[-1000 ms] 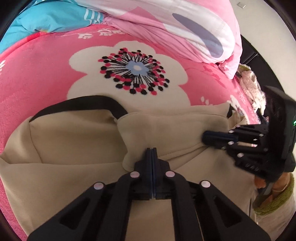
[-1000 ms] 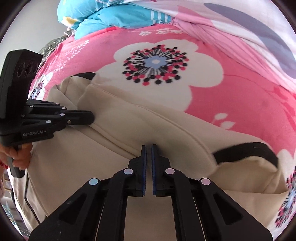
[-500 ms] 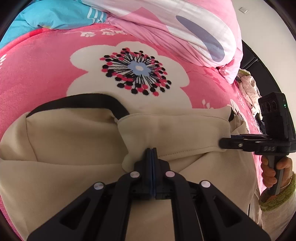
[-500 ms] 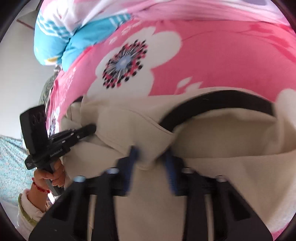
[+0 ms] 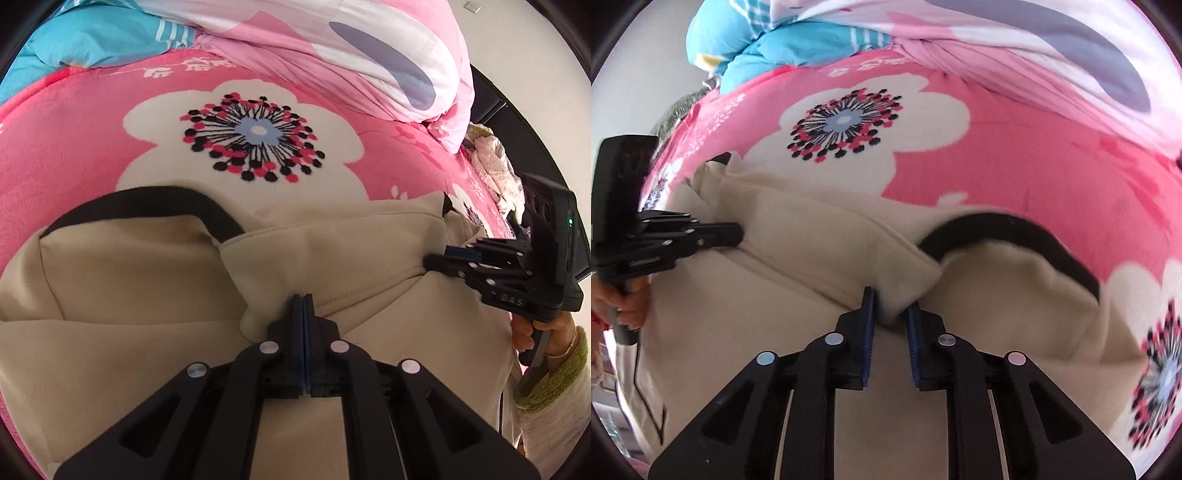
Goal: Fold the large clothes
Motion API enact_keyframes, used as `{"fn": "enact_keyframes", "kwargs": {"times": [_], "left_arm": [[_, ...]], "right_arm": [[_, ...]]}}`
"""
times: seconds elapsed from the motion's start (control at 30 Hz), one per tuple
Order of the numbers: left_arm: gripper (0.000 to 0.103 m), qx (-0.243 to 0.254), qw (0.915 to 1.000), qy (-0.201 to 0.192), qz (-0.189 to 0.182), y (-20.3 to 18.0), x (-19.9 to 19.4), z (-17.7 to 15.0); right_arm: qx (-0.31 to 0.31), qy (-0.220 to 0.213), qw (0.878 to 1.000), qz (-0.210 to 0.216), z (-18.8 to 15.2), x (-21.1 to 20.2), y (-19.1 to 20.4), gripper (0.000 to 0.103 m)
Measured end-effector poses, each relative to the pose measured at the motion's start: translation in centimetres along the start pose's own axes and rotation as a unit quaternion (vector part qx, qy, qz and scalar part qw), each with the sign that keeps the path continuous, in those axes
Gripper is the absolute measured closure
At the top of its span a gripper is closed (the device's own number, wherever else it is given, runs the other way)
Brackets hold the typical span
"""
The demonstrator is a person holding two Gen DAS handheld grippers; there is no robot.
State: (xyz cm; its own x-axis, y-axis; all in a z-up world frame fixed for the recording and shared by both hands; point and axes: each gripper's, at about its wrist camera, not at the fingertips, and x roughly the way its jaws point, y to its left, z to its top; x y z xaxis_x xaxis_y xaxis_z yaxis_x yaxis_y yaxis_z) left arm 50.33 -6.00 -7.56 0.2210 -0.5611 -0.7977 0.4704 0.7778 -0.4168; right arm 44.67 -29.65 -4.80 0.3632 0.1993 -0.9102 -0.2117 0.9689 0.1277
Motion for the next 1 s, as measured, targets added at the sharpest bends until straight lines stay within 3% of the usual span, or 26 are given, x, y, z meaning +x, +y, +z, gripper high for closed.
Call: {"fn": "enact_keyframes", "kwargs": {"times": [0.17,0.27,0.43,0.5,0.7,0.77,0.87,0.9,1.0], "left_arm": [[0.101,-0.004,1.0,-0.001,-0.005,0.2,0.1,0.0],[0.101,-0.005,1.0,-0.002,-0.008,0.3,0.2,0.0],[0.101,0.0,0.9999,-0.011,-0.004,0.1,-0.2,-0.2],[0.101,0.011,0.9996,-0.025,0.004,-0.4,-0.9,-0.1],[0.099,0.101,0.9895,-0.104,-0.004,-4.9,-5.5,1.2],[0.098,0.099,0.9912,-0.086,0.022,-5.3,-4.3,2.3],[0.097,0.068,0.9935,-0.014,0.09,-3.6,-0.3,2.9],[0.097,0.051,0.9947,-0.001,0.089,-2.5,0.7,2.5],[0.097,0.014,0.9978,-0.022,0.06,-1.2,0.4,1.6]], "right_arm": [[0.017,-0.033,0.999,-0.032,0.2,-4.4,0.3,0.071],[0.018,-0.07,0.997,-0.002,1.2,-5.6,1.6,0.071],[-0.005,-0.068,0.998,-0.001,2.9,-0.7,4.9,0.07],[-0.025,-0.041,0.998,-0.044,2.3,2.5,5.9,0.069],[-0.052,-0.043,0.994,-0.083,2.5,1.4,7.4,0.069],[-0.053,-0.055,0.993,-0.086,2.6,0.7,7.6,0.067],[-0.024,-0.086,0.994,-0.07,3.0,-0.3,6.9,0.039],[-0.016,-0.083,0.994,-0.069,2.8,0.0,6.5,0.037],[-0.019,-0.051,0.996,-0.074,2.7,2.3,6.2,0.037]]}}
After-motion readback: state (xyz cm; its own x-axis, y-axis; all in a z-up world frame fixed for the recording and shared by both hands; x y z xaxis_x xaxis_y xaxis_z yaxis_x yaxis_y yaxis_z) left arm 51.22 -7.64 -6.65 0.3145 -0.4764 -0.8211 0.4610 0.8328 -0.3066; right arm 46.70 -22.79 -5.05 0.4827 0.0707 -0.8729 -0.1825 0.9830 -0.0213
